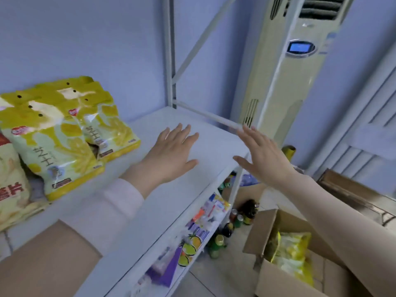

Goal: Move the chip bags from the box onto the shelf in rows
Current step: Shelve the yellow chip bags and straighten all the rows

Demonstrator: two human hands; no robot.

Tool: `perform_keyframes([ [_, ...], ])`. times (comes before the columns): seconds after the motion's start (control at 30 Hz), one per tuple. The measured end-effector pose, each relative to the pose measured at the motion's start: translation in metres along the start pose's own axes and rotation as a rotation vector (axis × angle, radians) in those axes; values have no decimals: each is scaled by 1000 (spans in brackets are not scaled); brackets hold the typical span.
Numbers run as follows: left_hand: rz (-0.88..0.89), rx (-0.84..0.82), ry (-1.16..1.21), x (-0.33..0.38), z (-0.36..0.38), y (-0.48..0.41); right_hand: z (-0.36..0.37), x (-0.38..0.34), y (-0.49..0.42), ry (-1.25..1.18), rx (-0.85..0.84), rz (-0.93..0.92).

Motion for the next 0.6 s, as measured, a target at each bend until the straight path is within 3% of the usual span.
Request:
perform_keyframes([
  [0.33,375,-96,113,328,49,2,-34,179,295,40,-108,403],
  [0.6,685,-184,80,535,86,23,-52,264,497,30,-165,753],
])
Point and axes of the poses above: each hand's wrist, its own y-axis away from the middle knuckle, its own z-axis out of the palm, x = y × z, the point moved 6 cm from there along -y, towards the middle knuckle, and after that the axes turned 5 degrees about -z, right-handed, at the moved point
